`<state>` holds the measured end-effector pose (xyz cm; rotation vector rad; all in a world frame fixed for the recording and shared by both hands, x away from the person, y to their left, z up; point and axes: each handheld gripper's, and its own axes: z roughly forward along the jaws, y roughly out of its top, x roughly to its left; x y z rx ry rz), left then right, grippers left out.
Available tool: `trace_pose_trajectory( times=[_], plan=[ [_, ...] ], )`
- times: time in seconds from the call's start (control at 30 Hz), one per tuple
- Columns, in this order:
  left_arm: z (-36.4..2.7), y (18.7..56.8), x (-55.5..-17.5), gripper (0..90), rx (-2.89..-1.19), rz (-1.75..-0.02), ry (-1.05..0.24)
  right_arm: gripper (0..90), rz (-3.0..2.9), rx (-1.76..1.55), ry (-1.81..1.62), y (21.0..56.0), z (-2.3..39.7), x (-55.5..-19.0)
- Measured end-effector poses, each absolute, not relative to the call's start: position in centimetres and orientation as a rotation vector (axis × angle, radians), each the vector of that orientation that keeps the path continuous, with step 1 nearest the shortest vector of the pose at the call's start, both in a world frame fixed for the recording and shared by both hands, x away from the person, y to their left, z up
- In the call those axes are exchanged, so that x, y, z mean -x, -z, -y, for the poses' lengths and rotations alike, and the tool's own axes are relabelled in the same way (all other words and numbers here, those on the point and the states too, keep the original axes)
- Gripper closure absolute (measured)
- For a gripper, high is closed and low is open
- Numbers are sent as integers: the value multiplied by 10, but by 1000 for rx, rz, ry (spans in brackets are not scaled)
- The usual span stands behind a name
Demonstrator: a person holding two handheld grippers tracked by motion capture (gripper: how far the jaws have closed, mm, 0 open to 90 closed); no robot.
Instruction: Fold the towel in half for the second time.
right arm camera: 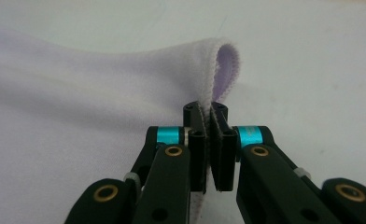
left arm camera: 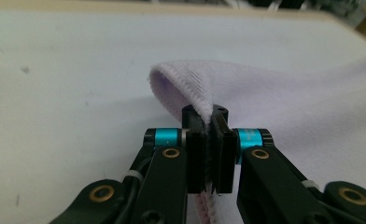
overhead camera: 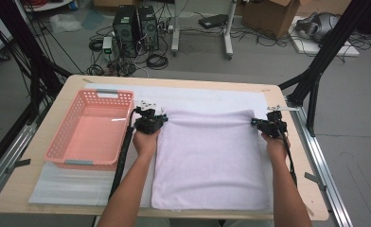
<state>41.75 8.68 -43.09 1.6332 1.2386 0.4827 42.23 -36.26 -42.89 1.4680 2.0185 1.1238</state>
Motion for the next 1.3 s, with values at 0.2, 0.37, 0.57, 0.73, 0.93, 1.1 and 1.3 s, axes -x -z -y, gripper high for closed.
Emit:
trace_pose_trajectory(
  times=[0.2, 0.37, 0.57, 0.73, 0.93, 1.1, 1.3],
  plan=[
    [-89, 428, -415, 859, -1619, -1202, -464, 871, -1993, -1454, -1185, 420, 366, -417],
    [-91, 418, -407, 859, -1614, -1174, -439, 870, -1998, -1424, -1229, 408, 370, -406],
    [-97, 404, -389, 859, -1627, -1130, -417, 869, -2020, -1392, -1274, 390, 374, -385],
    [-100, 400, -372, 858, -1655, -1086, -388, 868, -2017, -1350, -1304, 383, 376, -362],
    [-102, 398, -343, 858, -1666, -1012, -368, 867, -2027, -1339, -1327, 389, 381, -332],
    [-106, 408, -319, 857, -1690, -975, -353, 866, -2045, -1331, -1347, 399, 384, -308],
    [-108, 422, -297, 855, -1722, -963, -331, 866, -2075, -1330, -1326, 411, 382, -286]
  ],
)
